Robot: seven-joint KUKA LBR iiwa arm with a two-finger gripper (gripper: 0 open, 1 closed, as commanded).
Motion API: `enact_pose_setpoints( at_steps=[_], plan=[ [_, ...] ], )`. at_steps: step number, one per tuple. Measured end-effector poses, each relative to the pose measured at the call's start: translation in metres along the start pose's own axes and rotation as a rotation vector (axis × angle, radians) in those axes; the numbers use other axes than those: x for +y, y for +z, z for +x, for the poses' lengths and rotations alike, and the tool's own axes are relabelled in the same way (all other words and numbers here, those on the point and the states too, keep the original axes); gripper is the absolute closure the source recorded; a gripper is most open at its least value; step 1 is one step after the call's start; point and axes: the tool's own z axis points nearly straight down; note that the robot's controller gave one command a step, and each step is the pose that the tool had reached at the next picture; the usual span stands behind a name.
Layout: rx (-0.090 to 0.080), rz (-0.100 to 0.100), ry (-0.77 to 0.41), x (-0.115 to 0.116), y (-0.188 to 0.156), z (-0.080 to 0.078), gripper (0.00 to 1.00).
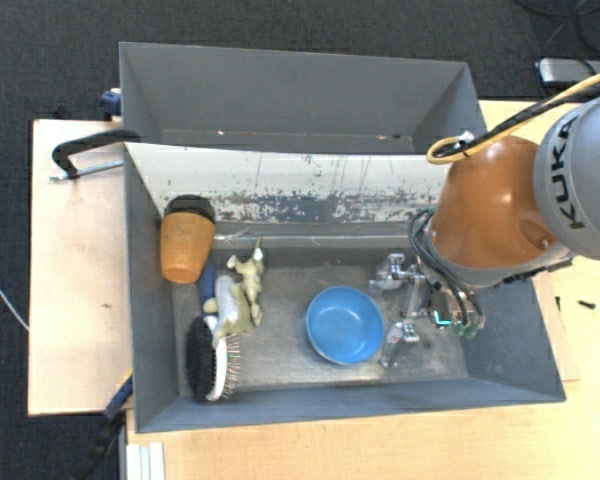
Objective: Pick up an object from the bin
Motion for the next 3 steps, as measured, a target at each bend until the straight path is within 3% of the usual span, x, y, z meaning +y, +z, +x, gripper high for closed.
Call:
enact_pose_setpoints(
  at_steps=[1,2,3],
  plan=[
    [-0.008,0.000,-0.344,0.089,0.062,-0.022,0.00],
    [-0.011,0.004,-0.339,0.086,0.059,-0.023,1.00],
    [-0.021,0.003,-0.424,0.083,-0.086,-0.034,1.00]
  ],
)
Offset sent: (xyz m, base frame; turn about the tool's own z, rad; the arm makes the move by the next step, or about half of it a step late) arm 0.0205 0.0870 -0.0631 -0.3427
